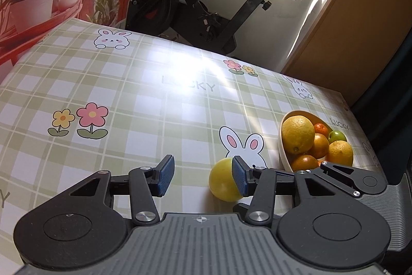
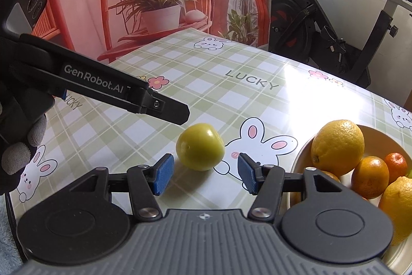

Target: Organize fruits

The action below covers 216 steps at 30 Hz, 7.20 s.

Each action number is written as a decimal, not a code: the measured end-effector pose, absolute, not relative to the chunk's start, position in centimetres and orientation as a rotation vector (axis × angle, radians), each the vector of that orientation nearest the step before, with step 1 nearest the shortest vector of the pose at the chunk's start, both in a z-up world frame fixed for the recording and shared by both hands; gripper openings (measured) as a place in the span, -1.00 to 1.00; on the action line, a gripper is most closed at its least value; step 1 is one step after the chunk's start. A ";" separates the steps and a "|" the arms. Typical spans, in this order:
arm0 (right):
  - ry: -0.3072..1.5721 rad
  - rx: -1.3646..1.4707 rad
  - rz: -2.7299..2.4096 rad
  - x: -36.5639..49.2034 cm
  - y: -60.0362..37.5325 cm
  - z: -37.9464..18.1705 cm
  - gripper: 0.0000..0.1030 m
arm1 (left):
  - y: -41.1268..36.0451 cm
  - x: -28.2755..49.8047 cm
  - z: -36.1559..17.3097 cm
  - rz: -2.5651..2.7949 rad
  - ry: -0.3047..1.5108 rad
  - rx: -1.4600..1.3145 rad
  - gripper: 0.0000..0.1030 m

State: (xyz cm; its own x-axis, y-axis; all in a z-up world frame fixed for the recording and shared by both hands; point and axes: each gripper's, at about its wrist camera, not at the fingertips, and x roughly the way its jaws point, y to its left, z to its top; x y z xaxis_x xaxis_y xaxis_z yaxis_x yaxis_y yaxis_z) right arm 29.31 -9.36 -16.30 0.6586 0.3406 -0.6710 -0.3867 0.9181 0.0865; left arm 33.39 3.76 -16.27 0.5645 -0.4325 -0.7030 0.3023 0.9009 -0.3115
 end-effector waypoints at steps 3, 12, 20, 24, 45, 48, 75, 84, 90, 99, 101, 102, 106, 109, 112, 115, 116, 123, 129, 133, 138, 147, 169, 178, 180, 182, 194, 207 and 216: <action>0.754 -0.071 0.412 29.8 -9.1 -16.6 0.13 | 3.3 33.4 -16.6 -0.456 0.876 -0.167 0.01; 0.759 -0.074 0.423 30.4 -8.5 -17.1 0.11 | 2.5 33.4 -17.6 -0.483 0.891 -0.172 0.01; 0.767 -0.051 0.426 30.5 -8.6 -17.4 -0.02 | 2.3 33.4 -18.0 -0.508 0.911 -0.179 0.01; 0.759 -0.046 0.424 30.4 -8.6 -17.3 -0.07 | 2.1 33.5 -18.2 -0.505 0.909 -0.177 0.01; 0.762 0.022 0.390 28.6 -9.7 -17.2 -0.17 | 1.2 31.6 -18.7 -0.533 0.903 -0.148 -0.05; 0.760 0.012 0.385 28.2 -9.7 -17.1 -0.17 | 0.9 31.2 -18.6 -0.532 0.895 -0.130 -0.11; 0.743 -0.048 0.359 26.7 -10.1 -16.9 -0.09 | 0.3 30.2 -18.5 -0.570 0.875 -0.165 -0.16; 0.776 -0.019 0.347 27.7 -10.2 -17.9 -0.09 | 0.0 30.5 -18.9 -0.581 0.867 -0.183 -0.17; 0.768 0.015 0.335 27.1 -10.8 -17.5 -0.09 | -0.4 30.1 -18.5 -0.585 0.867 -0.170 -0.17; 0.716 0.054 0.329 25.6 -12.1 -16.1 -0.09 | -1.7 29.0 -16.6 -0.579 0.845 -0.136 -0.17; 0.702 0.062 0.328 25.3 -12.5 -15.8 -0.09 | -2.1 28.7 -16.1 -0.580 0.839 -0.126 -0.17; 0.694 0.067 0.326 25.0 -12.7 -15.6 -0.09 | -2.3 28.5 -15.9 -0.581 0.837 -0.120 -0.17; 0.674 0.095 0.317 24.0 -13.9 -15.3 -0.10 | -3.3 28.0 -15.2 -0.589 0.836 -0.096 -0.17; 0.657 0.124 0.303 23.3 -14.9 -15.1 -0.09 | -4.5 27.6 -14.7 -0.601 0.834 -0.065 -0.17; 0.641 0.150 0.286 22.6 -16.0 -15.0 -0.09 | -5.8 27.3 -14.4 -0.616 0.834 -0.037 -0.17; 0.623 0.180 0.261 21.7 -17.5 -15.0 -0.09 | -7.2 27.0 -14.1 -0.636 0.836 -0.009 -0.17; 0.619 0.188 0.253 21.5 -17.9 -15.0 -0.09 | -7.7 26.9 -14.1 -0.644 0.838 0.000 -0.17; 0.597 0.252 0.179 19.7 -21.8 -15.1 -0.09 | -11.8 26.4 -14.1 -0.704 0.849 0.055 -0.17; 0.585 0.298 0.118 18.6 -24.9 -15.4 -0.09 | -15.1 26.4 -14.3 -0.752 0.864 0.090 -0.17; 0.587 0.315 0.087 18.2 -26.1 -15.7 -0.09 | -16.5 26.6 -14.9 -0.766 0.877 0.096 -0.17; 0.600 0.314 0.070 18.2 -26.4 -16.1 -0.09 | -17.4 26.7 -15.5 -0.768 0.893 0.105 -0.17; 0.607 0.296 0.060 18.6 -26.3 -16.5 -0.08 | -17.6 27.3 -16.3 -0.762 0.921 0.091 -0.15; 0.627 0.248 0.041 18.8 -25.6 -16.1 -0.05 | -16.3 27.6 -16.7 -0.722 0.951 0.031 -0.10; 0.628 0.223 0.010 18.2 -25.8 -14.7 0.54 | -13.7 26.5 -14.7 -0.630 0.900 0.009 0.48; 0.617 0.220 0.012 17.9 -25.8 -14.0 0.69 | -12.9 26.2 -13.9 -0.622 0.877 0.002 0.67; 0.605 0.223 0.020 17.6 -25.6 -13.2 0.83 | -11.9 25.8 -13.0 -0.594 0.850 0.004 0.74; 0.545 0.251 0.027 16.4 -25.6 -6.4 1.00 | -6.9 23.0 -6.0 -0.395 0.691 0.011 0.78; 0.491 0.212 0.079 15.4 -24.0 -0.4 1.00 | -5.8 20.6 0.6 -0.294 0.524 0.016 0.84; 0.475 0.225 0.093 15.2 -23.6 0.2 1.00 | -5.6 19.9 1.3 -0.257 0.488 0.027 0.84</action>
State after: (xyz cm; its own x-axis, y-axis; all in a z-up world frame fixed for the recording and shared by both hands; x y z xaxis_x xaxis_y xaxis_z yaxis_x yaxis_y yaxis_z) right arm 15.24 -23.63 0.22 0.8854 0.1409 -0.4429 -0.0364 0.9711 0.2360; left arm 19.93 -5.57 1.34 0.8520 -0.2375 -0.4667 0.2503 0.9675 -0.0353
